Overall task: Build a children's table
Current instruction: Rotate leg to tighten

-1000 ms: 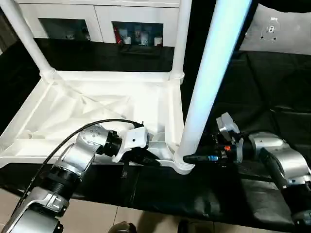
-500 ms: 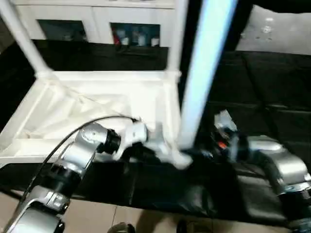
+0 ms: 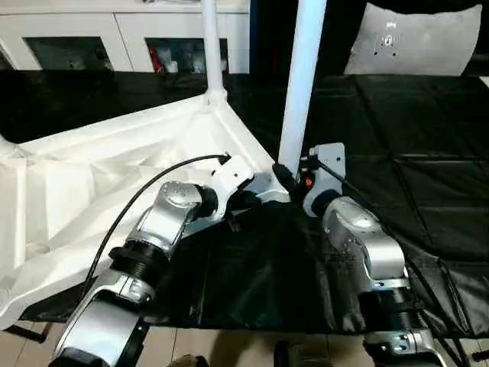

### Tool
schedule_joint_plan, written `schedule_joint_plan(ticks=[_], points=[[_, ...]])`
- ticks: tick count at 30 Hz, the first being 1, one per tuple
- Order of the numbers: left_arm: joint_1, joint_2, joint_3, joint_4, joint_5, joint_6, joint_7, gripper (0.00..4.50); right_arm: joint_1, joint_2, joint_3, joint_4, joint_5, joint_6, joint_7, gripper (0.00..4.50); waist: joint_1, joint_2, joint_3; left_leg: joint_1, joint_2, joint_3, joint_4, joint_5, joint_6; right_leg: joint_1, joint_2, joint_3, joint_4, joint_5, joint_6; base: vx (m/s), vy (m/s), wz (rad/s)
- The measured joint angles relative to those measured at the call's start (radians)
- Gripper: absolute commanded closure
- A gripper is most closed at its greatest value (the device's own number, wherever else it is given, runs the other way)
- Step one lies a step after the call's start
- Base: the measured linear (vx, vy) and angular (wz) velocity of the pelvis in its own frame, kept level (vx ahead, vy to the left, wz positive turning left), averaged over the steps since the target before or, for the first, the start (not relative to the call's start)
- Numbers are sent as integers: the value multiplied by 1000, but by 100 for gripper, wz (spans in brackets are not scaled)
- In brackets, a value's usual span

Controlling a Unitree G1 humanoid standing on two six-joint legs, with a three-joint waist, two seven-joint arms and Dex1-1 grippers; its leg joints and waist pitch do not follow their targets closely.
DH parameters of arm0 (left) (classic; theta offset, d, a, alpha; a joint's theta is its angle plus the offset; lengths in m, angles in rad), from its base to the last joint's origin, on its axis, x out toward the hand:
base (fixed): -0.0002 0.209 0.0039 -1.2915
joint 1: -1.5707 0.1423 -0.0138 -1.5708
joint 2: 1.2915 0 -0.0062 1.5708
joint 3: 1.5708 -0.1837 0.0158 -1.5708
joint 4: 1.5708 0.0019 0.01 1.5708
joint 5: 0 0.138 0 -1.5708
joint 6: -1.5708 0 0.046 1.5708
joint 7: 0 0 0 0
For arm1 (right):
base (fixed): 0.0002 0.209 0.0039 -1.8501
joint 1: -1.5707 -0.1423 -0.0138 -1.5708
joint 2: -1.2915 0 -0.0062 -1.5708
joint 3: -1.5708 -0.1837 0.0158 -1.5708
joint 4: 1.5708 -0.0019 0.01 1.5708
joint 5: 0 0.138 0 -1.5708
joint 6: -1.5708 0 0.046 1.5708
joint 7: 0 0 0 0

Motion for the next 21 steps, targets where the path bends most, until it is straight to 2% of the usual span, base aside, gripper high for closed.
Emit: schedule_joint_plan(ticks=[4, 5, 6, 9, 12, 15, 18, 21], points=[[1, 5, -13, -3, 0, -21, -23, 450, 40, -40, 2, -33, 20, -21, 71, 135, 10, 2, -1, -1, 0, 0, -4, 0, 0, 0, 0, 0, 2, 2, -1, 0, 0, 0], [2, 7, -16, -3, 0, -26, -31, 450, 46, -53, 5, -37, 22, -28, 86, 116, 14, 2, -1, -1, 0, 0, -6, 0, 0, 0, 0, 0, 3, 2, -1, 0, 0, 0], [5, 10, -23, -8, 0, -38, -40, 450, 62, -89, 22, -44, 20, -44, 116, 104, 22, 2, -1, -1, 0, 0, -8, 0, 0, 0, 0, -1, 4, 2, -1, 0, 0, 0], [12, 40, -38, -14, 0, -78, -75, 450, 115, -167, 48, -60, 15, -100, 207, 85, 32, 3, -2, 0, 2, 0, -12, 3, 5, -1, 3, -1, 5, 3, -3, 0, 0, 0], [25, 79, -40, -30, -3, -112, -133, 450, 157, -230, 37, -69, 50, -119, 319, 55, 33, 4, -2, -1, 3, 0, -13, 3, 6, -3, 4, -2, 6, 2, -5, 0, 0, 0], [50, 110, -45, -54, -17, -156, -204, 450, 166, -298, 26, -72, 76, -148, 427, 55, 37, 4, -2, -4, 3, 0, -13, 4, 6, -6, 4, -2, 6, 3, -5, 0, 0, 0], [78, 158, -60, -78, -43, -207, -304, 450, 169, -403, 29, -77, 115, -187, 588, 55, 50, 5, -3, -3, 3, 0, -10, 4, 6, -7, 3, -2, 8, 3, -5, 0, 0, 0], [86, 184, -73, -79, -58, -244, -371, 450, 169, -451, 51, -78, 143, -202, 708, 55, 62, 4, -3, -3, 4, 0, -5, 4, 6, -7, 3, -2, 11, 3, -6, 0, 0, 0]])
